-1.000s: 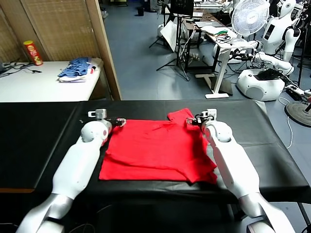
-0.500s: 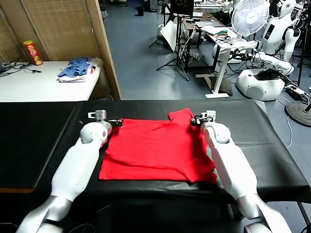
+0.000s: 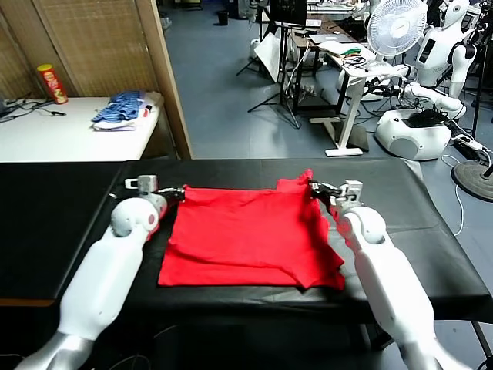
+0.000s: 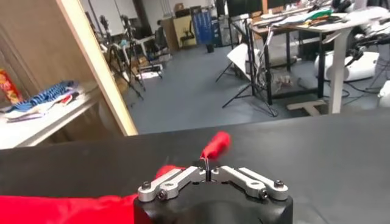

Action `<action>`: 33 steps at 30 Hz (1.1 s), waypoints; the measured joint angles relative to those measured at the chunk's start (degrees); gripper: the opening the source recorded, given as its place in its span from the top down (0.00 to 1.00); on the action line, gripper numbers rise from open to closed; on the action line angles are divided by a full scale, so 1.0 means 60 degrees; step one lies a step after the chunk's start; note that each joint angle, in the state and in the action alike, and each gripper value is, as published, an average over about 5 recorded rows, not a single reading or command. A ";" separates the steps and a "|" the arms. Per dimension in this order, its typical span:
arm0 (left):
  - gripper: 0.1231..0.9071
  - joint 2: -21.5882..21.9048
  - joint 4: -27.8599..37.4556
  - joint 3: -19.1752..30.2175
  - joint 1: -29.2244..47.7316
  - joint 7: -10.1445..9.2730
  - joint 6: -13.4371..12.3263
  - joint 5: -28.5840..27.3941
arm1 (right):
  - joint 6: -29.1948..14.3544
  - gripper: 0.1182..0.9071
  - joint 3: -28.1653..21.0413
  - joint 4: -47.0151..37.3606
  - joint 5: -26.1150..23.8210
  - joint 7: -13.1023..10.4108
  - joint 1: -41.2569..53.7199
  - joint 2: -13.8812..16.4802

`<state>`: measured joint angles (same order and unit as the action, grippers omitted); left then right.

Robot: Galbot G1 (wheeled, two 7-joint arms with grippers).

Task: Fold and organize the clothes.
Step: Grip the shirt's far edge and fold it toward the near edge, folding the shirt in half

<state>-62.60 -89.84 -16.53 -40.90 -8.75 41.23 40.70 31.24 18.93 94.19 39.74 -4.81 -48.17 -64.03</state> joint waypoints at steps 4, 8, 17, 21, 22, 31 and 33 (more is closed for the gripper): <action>0.99 0.0390 -0.1018 -0.0268 -0.0809 -0.0129 0.0117 0.0058 | 0.0561 0.99 0.0100 0.0874 0.0150 -0.0370 -0.0580 0.0297; 0.99 0.0658 -0.1763 -0.0489 -0.1544 -0.0288 0.0170 0.0006 | 0.1178 0.99 0.0150 0.1631 0.0282 -0.0581 -0.1052 0.0565; 0.99 0.0926 -0.3081 -0.0870 -0.2922 -0.0712 0.0171 -0.0111 | 0.1825 0.99 0.0258 0.2803 -0.0025 -0.0848 -0.1989 0.0994; 0.99 0.0950 -0.3397 -0.0966 -0.3375 -0.0753 0.0170 -0.0338 | 0.1825 0.99 0.0291 0.3057 -0.0334 -0.0915 -0.2380 0.1025; 0.99 0.0967 -0.3460 -0.0986 -0.3472 -0.0763 0.0170 -0.0390 | 0.1825 0.99 0.0300 0.3093 -0.0398 -0.0927 -0.2471 0.1027; 0.99 0.1135 -0.3782 -0.1049 -0.4130 -0.0759 0.0166 -0.1258 | 0.1826 0.99 0.0381 0.3256 -0.0547 -0.0893 -0.2988 0.0999; 0.99 0.1170 -0.3878 -0.1033 -0.4273 -0.0773 0.0164 -0.1442 | 0.1826 0.99 0.0409 0.3285 -0.0547 -0.0892 -0.3040 0.1002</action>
<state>-55.57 -113.11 -22.73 -66.54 -13.39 42.21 32.05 42.20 21.38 113.90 36.45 -10.16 -66.41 -58.02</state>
